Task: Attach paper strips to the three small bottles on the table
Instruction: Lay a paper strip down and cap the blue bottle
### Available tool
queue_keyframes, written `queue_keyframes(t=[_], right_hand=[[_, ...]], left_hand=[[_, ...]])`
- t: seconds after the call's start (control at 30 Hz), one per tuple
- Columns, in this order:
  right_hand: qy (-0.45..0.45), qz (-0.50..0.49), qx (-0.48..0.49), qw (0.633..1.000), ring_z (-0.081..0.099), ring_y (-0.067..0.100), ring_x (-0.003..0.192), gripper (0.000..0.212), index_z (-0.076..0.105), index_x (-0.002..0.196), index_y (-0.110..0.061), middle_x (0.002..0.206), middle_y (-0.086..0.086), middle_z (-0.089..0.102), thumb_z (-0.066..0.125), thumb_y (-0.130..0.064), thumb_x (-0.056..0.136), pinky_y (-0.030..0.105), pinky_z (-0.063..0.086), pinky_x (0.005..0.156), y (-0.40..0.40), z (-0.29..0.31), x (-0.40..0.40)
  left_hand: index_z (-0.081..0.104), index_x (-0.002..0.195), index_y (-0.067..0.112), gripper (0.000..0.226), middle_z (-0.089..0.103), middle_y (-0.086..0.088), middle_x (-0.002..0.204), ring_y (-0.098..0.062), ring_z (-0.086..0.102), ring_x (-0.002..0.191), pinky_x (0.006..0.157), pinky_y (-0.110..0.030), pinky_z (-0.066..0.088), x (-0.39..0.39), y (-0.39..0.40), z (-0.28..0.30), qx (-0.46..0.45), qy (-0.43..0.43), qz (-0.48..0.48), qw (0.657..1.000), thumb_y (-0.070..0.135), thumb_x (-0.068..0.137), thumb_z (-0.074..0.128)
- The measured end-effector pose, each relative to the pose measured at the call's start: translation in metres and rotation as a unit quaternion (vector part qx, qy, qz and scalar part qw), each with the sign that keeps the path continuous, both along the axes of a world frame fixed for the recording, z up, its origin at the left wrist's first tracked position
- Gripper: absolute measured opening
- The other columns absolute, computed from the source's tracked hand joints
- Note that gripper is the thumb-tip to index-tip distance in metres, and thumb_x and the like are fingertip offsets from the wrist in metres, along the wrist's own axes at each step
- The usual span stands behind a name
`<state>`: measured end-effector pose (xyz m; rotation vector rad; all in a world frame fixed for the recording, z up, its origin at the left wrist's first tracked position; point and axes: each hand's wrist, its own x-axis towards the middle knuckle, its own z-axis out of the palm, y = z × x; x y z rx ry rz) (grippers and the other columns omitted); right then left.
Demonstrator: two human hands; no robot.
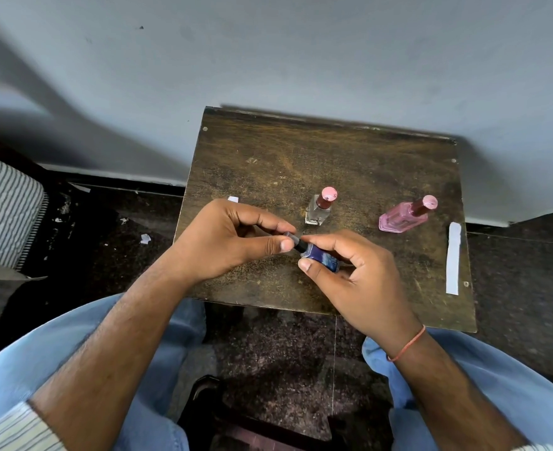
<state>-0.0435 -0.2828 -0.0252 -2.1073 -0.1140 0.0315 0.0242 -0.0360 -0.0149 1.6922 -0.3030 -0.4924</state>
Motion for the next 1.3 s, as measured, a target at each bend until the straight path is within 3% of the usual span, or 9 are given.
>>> queue_keyframes(t=[0.17,0.4,0.53,0.67,0.73,0.83,0.93,1.1,1.3], right_hand=[[-0.031,0.003,-0.001,1.000,0.074,0.005,0.102,0.032,0.083,0.121,-0.018,0.108,-0.011,0.078,0.089,-0.021,0.090,0.016,0.054,0.087,0.005,0.000,0.001],[0.000,0.014,0.028,1.000,0.076,0.008,0.101,0.029,0.085,0.119,-0.017,0.108,-0.010,0.081,0.090,-0.018,0.091,0.022,0.056,0.086,0.019,0.001,0.002],[0.026,0.014,0.049,0.998,0.076,0.002,0.099,0.029,0.085,0.120,-0.022,0.110,-0.014,0.082,0.090,-0.022,0.091,0.013,0.052,0.082,0.028,0.004,0.009],[0.035,0.011,0.072,0.997,0.079,0.003,0.100,0.030,0.085,0.120,-0.023,0.112,-0.015,0.083,0.091,-0.023,0.090,0.021,0.062,0.079,0.043,0.003,0.012],[0.020,0.022,0.075,0.997,0.077,0.009,0.104,0.028,0.085,0.118,-0.019,0.114,-0.011,0.080,0.090,-0.018,0.090,0.024,0.065,0.077,0.051,0.000,0.013],[0.009,0.035,0.070,0.997,0.072,0.013,0.097,0.031,0.085,0.121,-0.017,0.110,-0.006,0.069,0.090,-0.016,0.090,0.022,0.064,0.071,0.059,-0.004,0.015],[-0.013,0.031,0.036,0.999,0.069,0.012,0.092,0.035,0.084,0.124,-0.022,0.106,-0.007,0.066,0.091,-0.022,0.090,0.025,0.058,0.071,0.065,-0.005,0.019],[-0.049,-0.001,0.041,0.998,0.072,0.014,0.093,0.034,0.084,0.124,-0.017,0.104,-0.002,0.074,0.091,-0.023,0.091,0.030,0.058,0.082,0.079,-0.005,0.026],[-0.073,-0.035,0.048,0.996,0.070,0.012,0.080,0.030,0.085,0.121,-0.021,0.107,-0.009,0.080,0.089,-0.022,0.092,0.018,0.055,0.079,0.094,-0.008,0.036]], left_hand=[[0.088,0.106,0.027,0.024,0.087,0.009,0.100,-0.004,0.081,0.090,0.079,-0.015,0.060,-0.002,0.005,0.002,-0.004,-0.023,0.003,1.000,0.024,0.082,0.090],[0.087,0.106,0.023,0.023,0.087,0.007,0.100,-0.007,0.081,0.089,0.079,-0.020,0.062,-0.005,0.018,0.001,0.009,-0.038,0.018,0.999,0.023,0.082,0.090],[0.088,0.109,0.020,0.023,0.086,0.011,0.094,0.005,0.061,0.056,0.057,-0.011,0.049,-0.008,0.027,0.002,0.023,-0.057,0.044,0.997,0.027,0.087,0.090],[0.087,0.113,0.027,0.027,0.083,-0.020,0.091,-0.038,0.067,0.061,0.056,-0.046,0.054,-0.009,0.036,0.004,0.040,-0.063,0.102,0.992,0.048,0.100,0.076],[0.086,0.113,0.029,0.035,0.085,-0.011,0.091,-0.024,0.070,0.062,0.056,-0.035,0.054,-0.008,0.043,0.001,0.071,-0.073,0.156,0.983,0.053,0.106,0.063],[0.084,0.112,0.039,0.014,0.076,0.016,0.072,-0.002,0.060,0.052,0.053,-0.017,0.048,-0.005,0.056,-0.009,0.191,-0.077,0.214,0.955,0.040,0.104,0.073],[0.084,0.118,0.035,0.029,0.069,0.028,0.088,0.025,0.057,0.072,0.065,0.005,0.038,-0.008,0.062,-0.013,0.286,-0.115,0.189,0.932,0.019,0.095,0.084],[0.082,0.122,0.041,0.036,0.064,0.018,0.104,0.017,0.056,0.083,0.070,-0.002,0.039,-0.008,0.065,-0.013,0.316,-0.116,0.140,0.931,0.027,0.090,0.089],[0.081,0.126,0.043,0.041,0.056,0.021,0.105,0.016,0.055,0.086,0.070,-0.004,0.038,-0.008,0.064,-0.015,0.311,-0.099,0.118,0.938,0.033,0.088,0.092]])
